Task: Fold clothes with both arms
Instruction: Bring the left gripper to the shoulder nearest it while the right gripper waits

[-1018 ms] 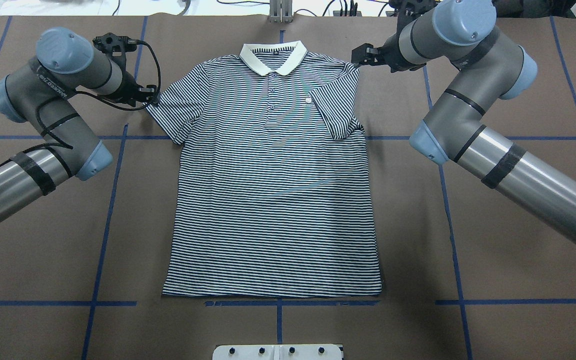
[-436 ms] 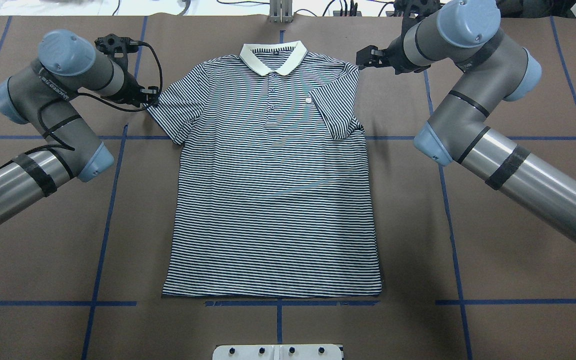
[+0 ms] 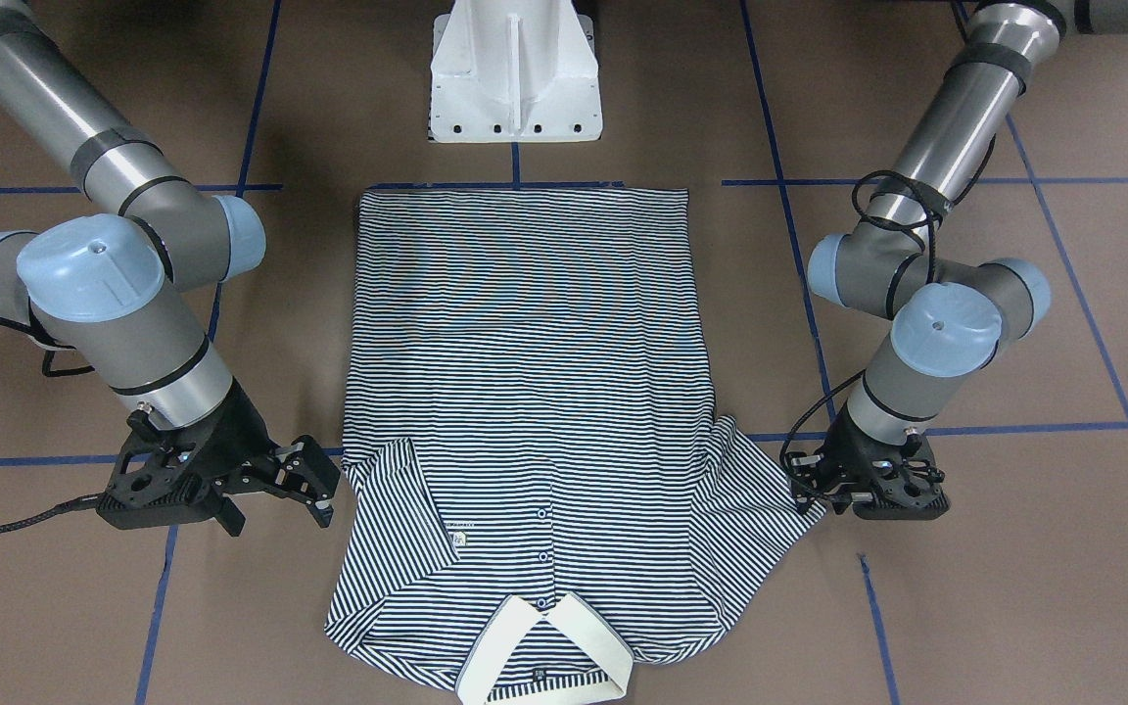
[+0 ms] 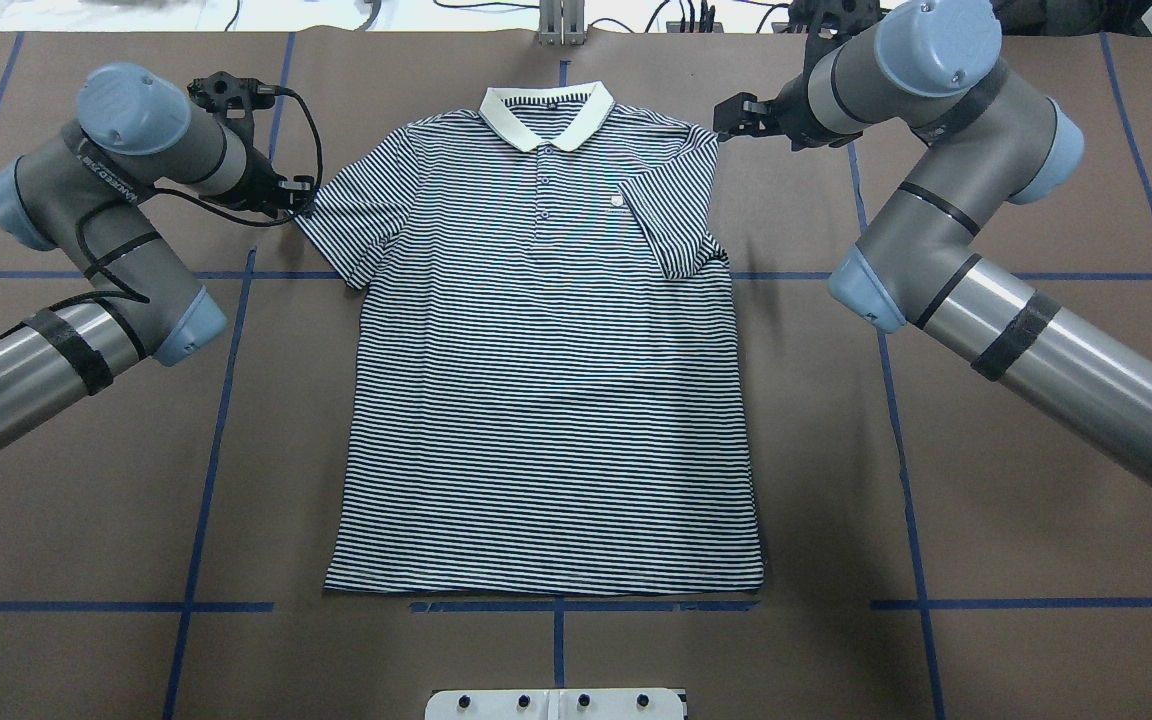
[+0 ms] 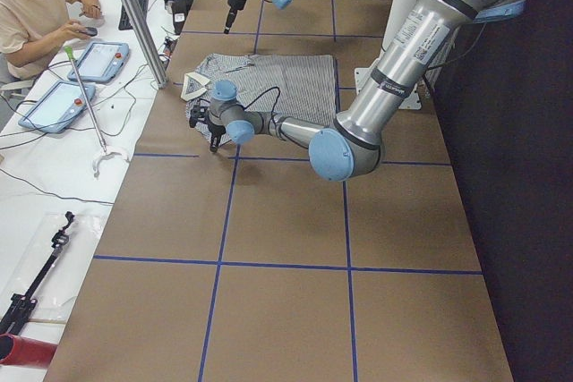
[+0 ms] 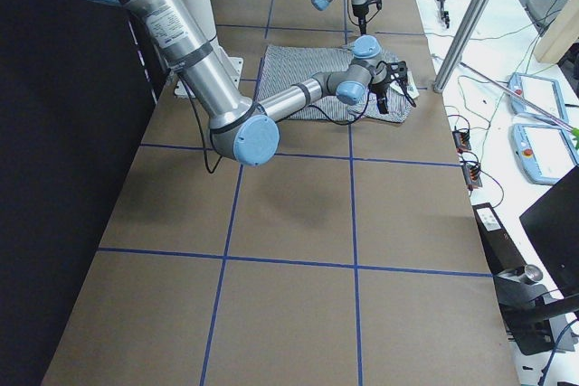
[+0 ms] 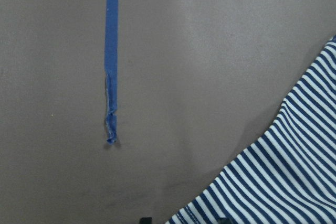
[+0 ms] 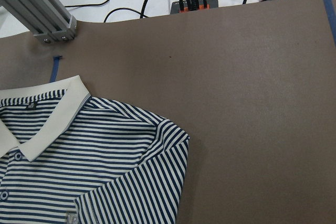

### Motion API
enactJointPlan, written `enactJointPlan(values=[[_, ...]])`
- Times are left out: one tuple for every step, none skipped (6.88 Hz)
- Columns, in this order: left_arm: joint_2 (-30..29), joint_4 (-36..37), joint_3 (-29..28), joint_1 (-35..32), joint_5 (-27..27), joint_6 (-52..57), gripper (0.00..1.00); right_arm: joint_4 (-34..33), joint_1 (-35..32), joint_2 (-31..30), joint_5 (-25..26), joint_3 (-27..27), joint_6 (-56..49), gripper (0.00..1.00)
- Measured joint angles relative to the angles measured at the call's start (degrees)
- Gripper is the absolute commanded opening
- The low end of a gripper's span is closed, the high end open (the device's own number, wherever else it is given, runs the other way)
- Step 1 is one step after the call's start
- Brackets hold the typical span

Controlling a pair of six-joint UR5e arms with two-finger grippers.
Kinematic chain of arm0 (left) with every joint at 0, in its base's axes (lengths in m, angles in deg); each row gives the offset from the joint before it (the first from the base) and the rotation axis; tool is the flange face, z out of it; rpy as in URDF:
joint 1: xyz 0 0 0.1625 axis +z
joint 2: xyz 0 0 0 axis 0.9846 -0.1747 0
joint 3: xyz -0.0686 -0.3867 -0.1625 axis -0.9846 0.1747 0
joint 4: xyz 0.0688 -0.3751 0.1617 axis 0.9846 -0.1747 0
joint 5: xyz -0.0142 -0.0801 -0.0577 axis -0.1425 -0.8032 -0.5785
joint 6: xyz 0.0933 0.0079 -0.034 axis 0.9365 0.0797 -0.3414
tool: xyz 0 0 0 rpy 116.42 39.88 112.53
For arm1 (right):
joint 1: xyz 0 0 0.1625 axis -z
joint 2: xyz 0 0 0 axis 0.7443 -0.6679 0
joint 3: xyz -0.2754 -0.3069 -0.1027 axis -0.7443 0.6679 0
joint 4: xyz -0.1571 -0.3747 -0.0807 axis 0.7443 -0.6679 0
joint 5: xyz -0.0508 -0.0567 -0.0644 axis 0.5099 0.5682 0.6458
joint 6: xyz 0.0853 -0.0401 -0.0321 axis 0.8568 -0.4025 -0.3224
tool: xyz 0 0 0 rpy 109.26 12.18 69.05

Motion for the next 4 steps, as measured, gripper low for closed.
enactJointPlan(values=[[0.0, 0.0, -0.1, 0.0, 0.0, 0.0, 0.0, 0.0, 0.0, 0.0, 0.0, 0.0, 0.0, 1.0], [-0.1, 0.0, -0.1, 0.0, -0.1, -0.1, 0.0, 0.0, 0.0, 0.0, 0.0, 0.0, 0.1, 1.0], [-0.2, 0.0, 0.0, 0.0, -0.1, -0.2, 0.0, 0.0, 0.0, 0.0, 0.1, 0.1, 0.0, 1.0], [-0.6, 0.0, 0.5, 0.0, -0.2, -0.3, 0.0, 0.0, 0.1, 0.0, 0.1, 0.1, 0.0, 1.0]])
